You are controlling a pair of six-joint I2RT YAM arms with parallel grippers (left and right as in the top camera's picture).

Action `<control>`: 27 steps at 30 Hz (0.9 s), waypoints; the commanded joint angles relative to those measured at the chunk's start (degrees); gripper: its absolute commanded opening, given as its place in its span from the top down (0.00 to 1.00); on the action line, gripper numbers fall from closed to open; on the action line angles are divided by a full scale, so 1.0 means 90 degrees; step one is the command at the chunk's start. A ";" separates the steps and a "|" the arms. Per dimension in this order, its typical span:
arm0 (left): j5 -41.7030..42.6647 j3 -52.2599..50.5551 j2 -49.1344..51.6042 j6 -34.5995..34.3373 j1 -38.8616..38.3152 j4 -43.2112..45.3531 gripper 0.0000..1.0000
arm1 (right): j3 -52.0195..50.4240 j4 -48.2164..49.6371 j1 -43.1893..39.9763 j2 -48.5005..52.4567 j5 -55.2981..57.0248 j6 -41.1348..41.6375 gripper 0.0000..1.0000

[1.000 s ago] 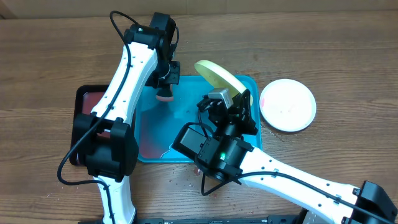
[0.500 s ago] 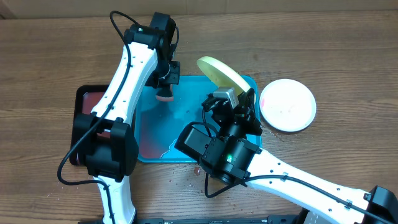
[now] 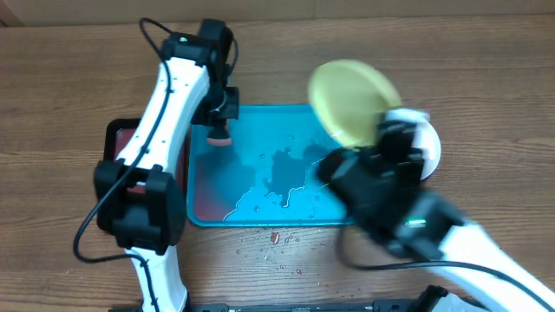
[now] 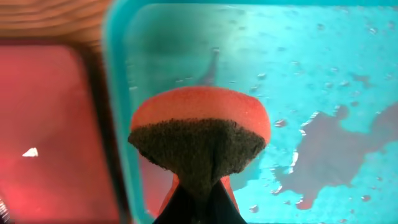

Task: Clean dirty plates on tray and stack at the side
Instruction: 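Carry the yellow plate with right gripper onto the white plate stack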

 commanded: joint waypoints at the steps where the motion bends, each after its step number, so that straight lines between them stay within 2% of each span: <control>1: -0.0483 0.0036 -0.0935 -0.0265 0.0148 -0.0066 0.96 | -0.0005 -0.0041 -0.1224 -0.0391 -0.1797 0.0243 0.96; 8: -0.1127 0.0036 -0.1897 -0.0512 0.0231 -0.0311 0.96 | -0.0017 0.0168 -0.4498 -0.0039 -0.5025 -0.0935 0.96; 13: -0.1804 0.0034 -0.2004 -0.0986 0.0248 -0.0678 0.96 | -0.0017 0.0457 -0.6033 0.0867 -0.7021 -0.1698 0.96; 17: -0.1814 -0.0114 -0.2006 -0.1127 0.0376 -0.0772 0.96 | -0.0017 0.0571 -0.6458 0.1863 -0.7626 -0.1872 0.96; 23: -0.1802 -0.0682 -0.2006 -0.1192 0.0648 -0.0748 0.96 | -0.0019 0.0508 -0.6380 0.3198 -0.7674 -0.2055 0.96; 27: -0.1800 -0.0981 -0.2006 -0.1139 0.0690 -0.0663 0.96 | -0.0155 0.0559 -0.6373 0.3682 -0.7572 -0.2159 0.96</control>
